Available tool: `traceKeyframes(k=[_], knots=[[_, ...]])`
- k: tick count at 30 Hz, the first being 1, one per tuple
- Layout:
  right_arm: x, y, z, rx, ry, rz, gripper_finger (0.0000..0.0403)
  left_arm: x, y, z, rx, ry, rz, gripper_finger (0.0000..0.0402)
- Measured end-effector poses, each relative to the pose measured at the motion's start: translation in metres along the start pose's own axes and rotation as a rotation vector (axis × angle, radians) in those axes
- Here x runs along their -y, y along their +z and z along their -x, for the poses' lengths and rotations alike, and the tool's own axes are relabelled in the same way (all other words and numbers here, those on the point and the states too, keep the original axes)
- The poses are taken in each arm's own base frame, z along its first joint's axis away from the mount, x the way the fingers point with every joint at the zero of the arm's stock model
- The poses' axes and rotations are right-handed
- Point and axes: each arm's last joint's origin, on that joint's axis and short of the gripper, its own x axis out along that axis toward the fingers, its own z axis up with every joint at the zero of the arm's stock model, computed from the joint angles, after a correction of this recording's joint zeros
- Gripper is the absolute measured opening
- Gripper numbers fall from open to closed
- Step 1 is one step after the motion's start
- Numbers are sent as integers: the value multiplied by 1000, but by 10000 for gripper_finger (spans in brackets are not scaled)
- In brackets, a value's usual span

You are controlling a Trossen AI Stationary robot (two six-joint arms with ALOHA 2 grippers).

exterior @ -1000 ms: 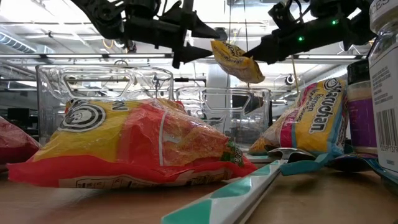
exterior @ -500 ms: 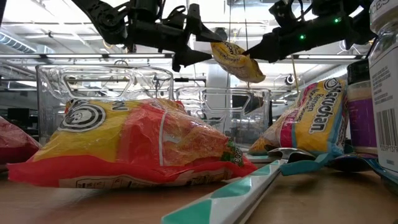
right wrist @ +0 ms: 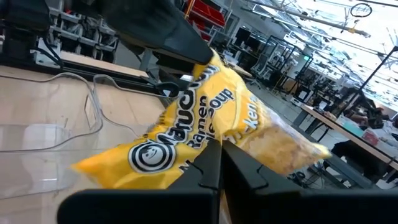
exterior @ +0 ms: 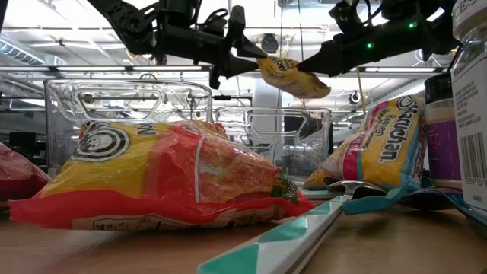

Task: Pick & Place Food Item
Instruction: Put the yellow noodle pack into the top transparent bin

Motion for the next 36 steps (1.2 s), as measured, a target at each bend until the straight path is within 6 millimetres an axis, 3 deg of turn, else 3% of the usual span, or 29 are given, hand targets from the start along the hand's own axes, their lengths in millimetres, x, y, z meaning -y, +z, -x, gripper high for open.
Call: traceKeyframes(k=[6,19,23,31,36], knots=[[0,0,0,1,3,-21,0,-9,10,0,44,-75,-45,14],[0,-1,0,-5,6,-9,0,-9,11,0,17,-160,48,26],[0,-1,0,-6,5,-6,0,-4,9,0,-10,-199,63,67],[0,-1,0,-6,3,4,0,-3,6,0,-43,-215,100,215],[-2,4,2,26,-8,11,0,-4,3,0,-75,-198,95,278]])
